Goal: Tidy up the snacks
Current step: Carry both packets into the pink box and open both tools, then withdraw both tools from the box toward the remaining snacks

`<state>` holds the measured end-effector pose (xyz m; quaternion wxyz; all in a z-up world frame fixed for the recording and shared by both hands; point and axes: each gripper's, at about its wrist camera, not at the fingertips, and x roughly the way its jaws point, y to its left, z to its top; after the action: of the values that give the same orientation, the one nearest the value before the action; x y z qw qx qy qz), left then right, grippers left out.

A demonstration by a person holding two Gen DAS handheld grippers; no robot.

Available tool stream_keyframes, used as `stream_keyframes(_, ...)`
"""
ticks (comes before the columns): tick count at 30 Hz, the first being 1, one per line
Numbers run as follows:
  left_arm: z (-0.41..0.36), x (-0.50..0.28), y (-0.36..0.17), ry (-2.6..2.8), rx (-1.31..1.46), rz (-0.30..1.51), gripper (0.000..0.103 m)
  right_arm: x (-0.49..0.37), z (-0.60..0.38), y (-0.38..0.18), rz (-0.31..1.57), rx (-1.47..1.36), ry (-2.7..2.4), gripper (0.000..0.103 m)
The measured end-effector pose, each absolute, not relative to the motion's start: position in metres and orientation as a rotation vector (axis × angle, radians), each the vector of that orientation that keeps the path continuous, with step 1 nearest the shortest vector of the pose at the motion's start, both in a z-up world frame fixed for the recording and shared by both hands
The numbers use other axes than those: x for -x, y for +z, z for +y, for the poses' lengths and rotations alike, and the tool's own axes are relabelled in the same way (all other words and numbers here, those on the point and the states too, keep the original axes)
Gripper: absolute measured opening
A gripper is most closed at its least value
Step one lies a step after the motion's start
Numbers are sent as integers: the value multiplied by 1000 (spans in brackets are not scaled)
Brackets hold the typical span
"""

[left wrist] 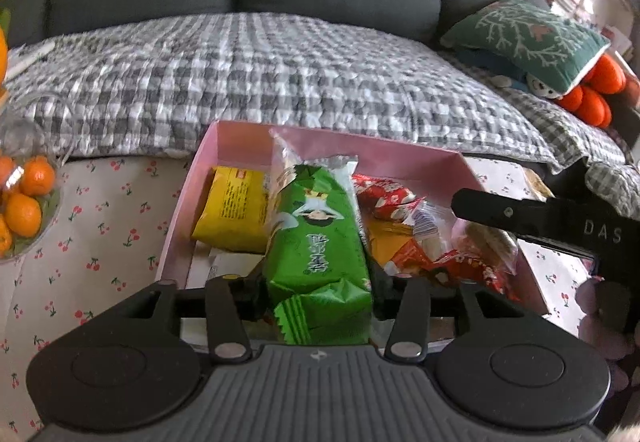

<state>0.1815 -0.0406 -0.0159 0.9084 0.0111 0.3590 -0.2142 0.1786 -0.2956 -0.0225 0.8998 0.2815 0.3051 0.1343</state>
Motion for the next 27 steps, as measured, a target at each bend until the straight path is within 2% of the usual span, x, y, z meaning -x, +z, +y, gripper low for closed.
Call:
stream_keyframes(3,-42,-178,-11,-451,-40,702,62,-179,-302,-22,626,-618,287,60)
stream_keyframes(6,-45,-176,-6,-459,-44,680,75,-177,-308,-20,612,-638,288,69)
stream_keyframes(10,-47,-172,-1,-448,-58,673,85,-174,-315,-15,599,-660,293,77)
stream_keyframes(18,-42,-152,10,-405,-95,669,99,-148,-320,6,591,-623,277,89)
stream_keyframes(27,-30,-128,17,-360,-134,702,102,-105,-297,25,621,-450,291,94)
